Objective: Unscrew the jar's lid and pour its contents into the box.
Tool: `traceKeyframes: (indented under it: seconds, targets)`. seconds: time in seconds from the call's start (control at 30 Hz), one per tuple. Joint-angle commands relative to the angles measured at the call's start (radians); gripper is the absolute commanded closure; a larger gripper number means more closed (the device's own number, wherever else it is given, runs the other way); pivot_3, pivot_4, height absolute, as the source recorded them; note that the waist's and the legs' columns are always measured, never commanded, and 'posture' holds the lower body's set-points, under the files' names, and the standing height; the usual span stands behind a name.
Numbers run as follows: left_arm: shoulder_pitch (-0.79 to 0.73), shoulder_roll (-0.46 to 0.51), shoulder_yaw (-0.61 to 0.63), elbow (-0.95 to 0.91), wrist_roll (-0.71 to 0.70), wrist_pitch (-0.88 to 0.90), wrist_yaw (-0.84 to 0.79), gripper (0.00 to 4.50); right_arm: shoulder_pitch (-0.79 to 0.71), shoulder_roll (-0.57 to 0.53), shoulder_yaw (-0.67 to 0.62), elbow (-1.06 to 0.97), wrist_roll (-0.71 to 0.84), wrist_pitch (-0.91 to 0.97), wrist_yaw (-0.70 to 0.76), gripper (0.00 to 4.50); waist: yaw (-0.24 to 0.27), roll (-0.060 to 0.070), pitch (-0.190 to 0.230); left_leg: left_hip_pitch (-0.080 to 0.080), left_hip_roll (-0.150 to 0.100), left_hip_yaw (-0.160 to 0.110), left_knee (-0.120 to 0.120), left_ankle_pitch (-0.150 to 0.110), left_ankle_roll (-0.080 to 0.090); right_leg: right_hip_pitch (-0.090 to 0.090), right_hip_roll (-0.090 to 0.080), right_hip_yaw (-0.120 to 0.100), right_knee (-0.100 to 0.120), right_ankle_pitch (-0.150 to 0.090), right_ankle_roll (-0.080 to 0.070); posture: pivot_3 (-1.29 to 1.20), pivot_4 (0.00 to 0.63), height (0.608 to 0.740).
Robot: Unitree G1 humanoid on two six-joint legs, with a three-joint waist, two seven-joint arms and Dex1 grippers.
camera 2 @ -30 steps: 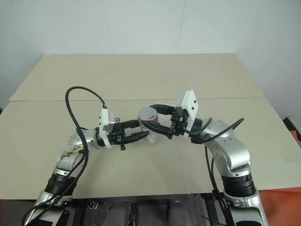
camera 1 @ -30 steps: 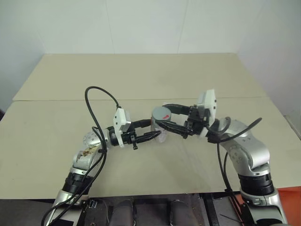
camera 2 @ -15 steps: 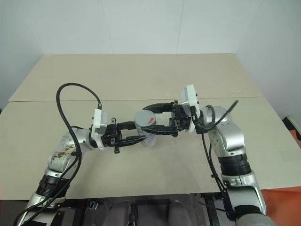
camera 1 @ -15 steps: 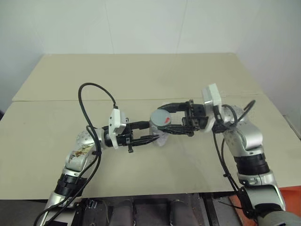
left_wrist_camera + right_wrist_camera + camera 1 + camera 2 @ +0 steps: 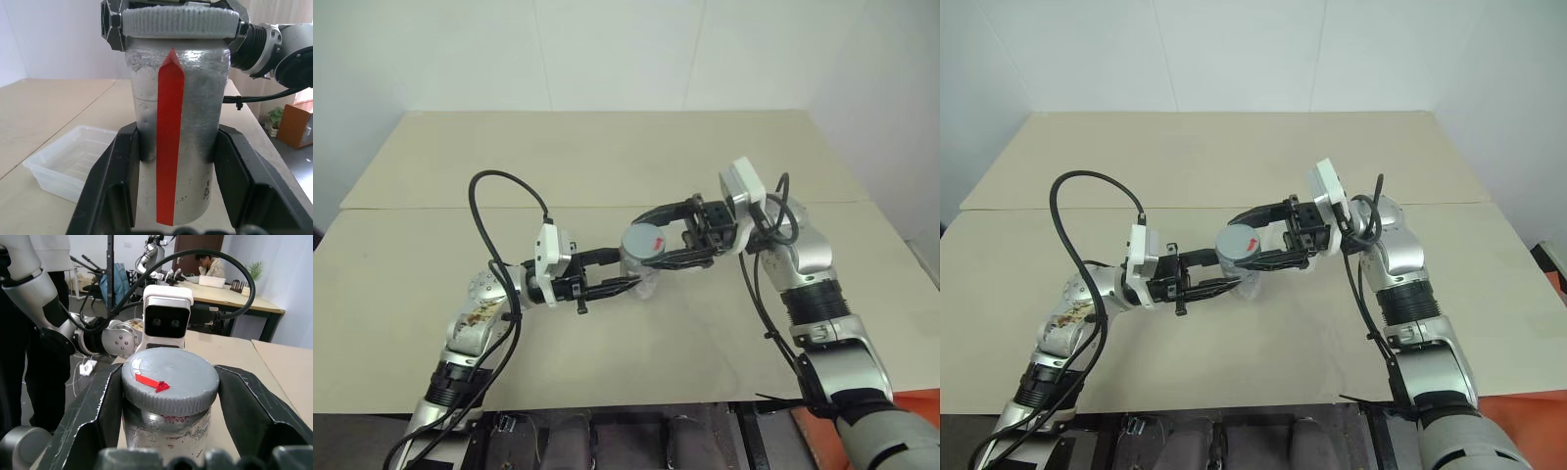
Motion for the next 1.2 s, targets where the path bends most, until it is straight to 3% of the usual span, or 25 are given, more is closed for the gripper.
traceKeyframes:
  seconds: [0.03, 0.13, 0.37, 0.67, 0.93, 1.13, 1.2]
  targets:
    - [-0.010, -0.021, -0.021, -0.029, -0.006, -0.021, -0.007, 2.61, -0.037, 0.004, -0.014, 0.015, -0.025, -0.053, 0.043, 0.85, 0.000, 0.000, 0.000, 0.000, 0.000, 0.000, 0.000, 0.000, 0.000, 0.000, 0.000, 0.000, 0.000, 0.000, 0.000, 0.00, 0.150, 0.740]
    - [-0.006, -0.027, -0.023, -0.027, -0.003, -0.022, -0.006, 2.61, -0.012, 0.021, -0.044, -0.002, -0.032, -0.128, 0.016, 0.07, 0.001, 0.000, 0.000, 0.000, 0.000, 0.000, 0.000, 0.000, 0.000, 0.000, 0.000, 0.000, 0.000, 0.000, 0.000, 0.00, 0.150, 0.740]
    - [-0.009, -0.052, -0.027, -0.018, 0.012, -0.033, 0.018, 2.61, 0.113, 0.012, -0.101, -0.161, -0.047, -0.167, -0.128, 0.07, 0.005, 0.000, 0.000, -0.001, 0.000, 0.000, 0.000, 0.000, 0.000, 0.000, -0.001, 0.000, 0.001, 0.000, 0.000, 0.00, 0.150, 0.740]
    - [-0.018, -0.149, -0.055, 0.055, 0.149, -0.142, 0.175, 2.61, 0.348, -0.030, -0.155, -0.485, -0.117, -0.080, -0.462, 0.07, 0.012, 0.000, 0.000, 0.000, -0.001, 0.000, 0.000, 0.000, 0.000, 0.000, -0.001, 0.000, 0.000, 0.000, 0.000, 0.00, 0.150, 0.740]
    - [-0.044, -0.187, -0.078, 0.112, 0.249, -0.195, 0.275, 2.61, 0.511, 0.031, -0.142, -0.731, -0.242, 0.053, -0.847, 0.07, 0.013, 0.000, 0.000, 0.000, 0.000, -0.001, 0.000, 0.000, 0.000, 0.000, -0.001, 0.000, -0.001, 0.000, 0.000, 0.00, 0.150, 0.740]
    - [-0.063, -0.199, -0.097, 0.165, 0.312, -0.247, 0.318, 2.61, 0.605, 0.060, -0.093, -0.802, -0.358, 0.032, -0.961, 0.07, 0.012, 0.000, 0.000, -0.001, -0.002, 0.000, 0.000, 0.000, 0.000, 0.000, -0.001, 0.000, -0.001, 0.000, 0.000, 0.00, 0.150, 0.740]
    - [-0.073, -0.200, -0.100, 0.180, 0.314, -0.250, 0.314, 2.61, 0.592, 0.096, -0.108, -0.819, -0.309, 0.088, -1.003, 0.07, 0.012, 0.000, 0.000, -0.001, -0.002, 0.000, 0.000, 0.000, 0.000, 0.000, -0.001, 0.000, 0.000, 0.000, 0.000, 0.00, 0.150, 0.740]
